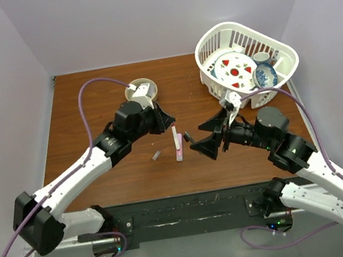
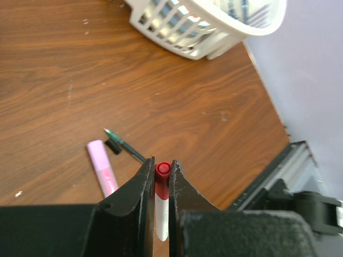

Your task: Insert the pens into the pen caps

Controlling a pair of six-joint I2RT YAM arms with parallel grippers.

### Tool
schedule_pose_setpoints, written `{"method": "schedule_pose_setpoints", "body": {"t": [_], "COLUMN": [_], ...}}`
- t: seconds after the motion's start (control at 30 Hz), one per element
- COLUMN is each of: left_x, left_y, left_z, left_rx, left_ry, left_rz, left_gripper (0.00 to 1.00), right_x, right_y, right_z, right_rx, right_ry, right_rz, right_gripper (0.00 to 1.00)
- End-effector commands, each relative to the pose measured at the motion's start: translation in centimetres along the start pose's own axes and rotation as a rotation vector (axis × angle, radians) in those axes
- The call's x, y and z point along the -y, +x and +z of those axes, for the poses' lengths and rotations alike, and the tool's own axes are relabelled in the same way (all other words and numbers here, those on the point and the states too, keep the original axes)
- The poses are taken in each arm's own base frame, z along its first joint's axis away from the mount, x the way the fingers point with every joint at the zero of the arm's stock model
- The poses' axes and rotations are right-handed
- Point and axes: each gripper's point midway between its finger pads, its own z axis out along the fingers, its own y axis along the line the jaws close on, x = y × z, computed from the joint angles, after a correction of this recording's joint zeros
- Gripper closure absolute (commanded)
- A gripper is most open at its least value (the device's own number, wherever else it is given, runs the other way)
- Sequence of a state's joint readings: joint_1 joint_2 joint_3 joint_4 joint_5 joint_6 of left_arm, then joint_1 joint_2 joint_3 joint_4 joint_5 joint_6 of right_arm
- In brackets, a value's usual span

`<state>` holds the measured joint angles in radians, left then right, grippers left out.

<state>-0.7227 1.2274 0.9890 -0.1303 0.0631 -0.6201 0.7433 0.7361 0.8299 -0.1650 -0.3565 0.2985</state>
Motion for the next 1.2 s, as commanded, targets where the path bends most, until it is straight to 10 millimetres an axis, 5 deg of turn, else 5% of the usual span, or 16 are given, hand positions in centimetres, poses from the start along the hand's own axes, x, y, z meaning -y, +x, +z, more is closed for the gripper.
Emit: {"method": "schedule_pose_setpoints", "body": {"t": [0.0, 0.27, 0.57, 0.77, 1.03, 1.17], "left_x": [-2.9, -9.2, -12.4, -13.8, -14.7, -14.4], "left_y": [-0.7, 2.7, 7.5, 9.5, 7.7, 5.9], "left_z": [3.4, 8.1, 10.7, 11.6, 11.5, 11.0], "left_rx": [0.000, -0.144, -0.275, -0.321, -0.282, -0.265], "left_ry": [-0.060, -0.194, -0.235, -0.268, -0.321, -0.332], "left_rz": [0.068, 0.085, 0.003, -0.027, -0.014, 0.016], "left_gripper": [1.00, 1.00, 1.00, 0.86, 0.70, 0.59], "right_x": [1.0, 2.1, 3.9, 3.8, 5.1, 6.4], "right_y": [0.3, -2.2, -2.6, -2.7, -1.4, 1.0], "right_z": [0.1, -1.2, -2.0, -1.9, -2.5, -1.8], "right_rx": [-0.019, 0.001, -0.015, -0.015, -0.030, -0.081], "right_ry": [0.076, 0.206, 0.308, 0.295, 0.353, 0.390], "right_rz": [0.095, 0.090, 0.025, 0.006, -0.032, 0.000], "right_gripper": [0.13, 0.12, 0.12, 0.12, 0.14, 0.17]}}
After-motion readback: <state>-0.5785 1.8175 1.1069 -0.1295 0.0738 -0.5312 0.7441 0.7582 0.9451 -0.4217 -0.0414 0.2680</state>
